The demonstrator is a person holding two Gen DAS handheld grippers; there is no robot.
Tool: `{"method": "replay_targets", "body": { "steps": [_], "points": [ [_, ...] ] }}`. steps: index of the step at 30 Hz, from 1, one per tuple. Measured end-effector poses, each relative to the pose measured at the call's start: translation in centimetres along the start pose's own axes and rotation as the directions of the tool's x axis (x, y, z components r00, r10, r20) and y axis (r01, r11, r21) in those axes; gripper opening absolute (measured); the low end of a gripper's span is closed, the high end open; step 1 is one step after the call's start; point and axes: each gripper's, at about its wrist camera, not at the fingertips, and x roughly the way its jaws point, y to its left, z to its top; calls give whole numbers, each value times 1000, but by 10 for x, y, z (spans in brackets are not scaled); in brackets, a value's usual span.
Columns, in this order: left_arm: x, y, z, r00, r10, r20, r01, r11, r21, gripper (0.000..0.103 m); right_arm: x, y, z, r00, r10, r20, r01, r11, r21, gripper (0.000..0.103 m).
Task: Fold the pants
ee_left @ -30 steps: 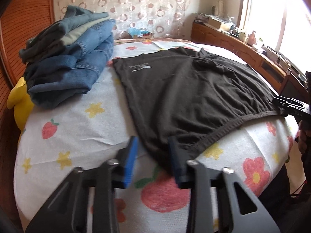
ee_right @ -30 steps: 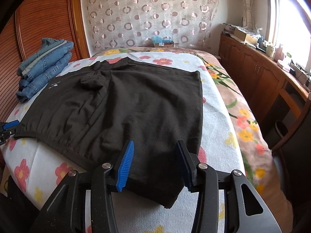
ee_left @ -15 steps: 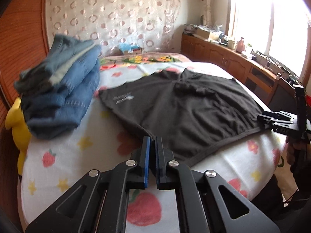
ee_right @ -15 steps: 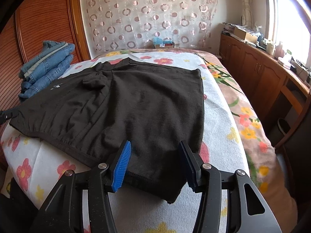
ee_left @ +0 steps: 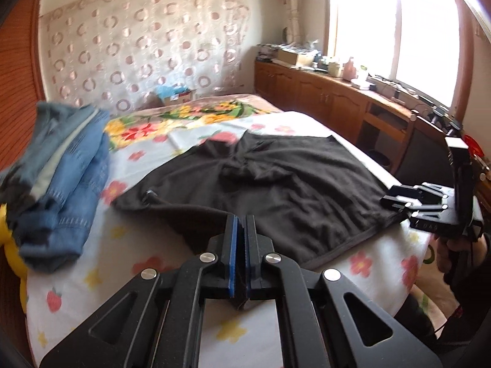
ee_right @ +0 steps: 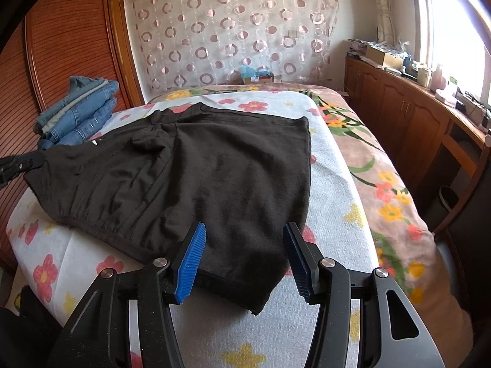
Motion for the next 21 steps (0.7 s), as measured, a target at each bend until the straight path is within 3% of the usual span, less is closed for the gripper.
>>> {"method": "replay_targets", "body": {
  "steps": [7, 12, 16, 18, 21],
  "points": [
    [11, -25, 22, 998, -56, 4, 56, 998, 32, 5, -1, 7, 0, 1000, 6, 19, -6, 1000, -4, 55],
    [17, -18, 21, 998, -53, -21, 53, 999, -8, 6, 2, 9, 1, 1000, 13, 28, -13, 1000, -7, 55],
    [20, -7, 18, 999, -25, -48, 23, 999, -39, 23, 5, 13, 2, 999, 22, 29, -22, 1000, -11, 55],
    [19, 0, 16, 999, -13, -49, 10, 998, -57, 39, 8, 16, 4, 999, 29, 30, -29, 999, -16, 55],
    [15, 10, 11, 999, 11, -40, -13, 998, -66, 44, 14, 23, 7, 999, 42, 31, -41, 999, -26, 55]
  ]
}}
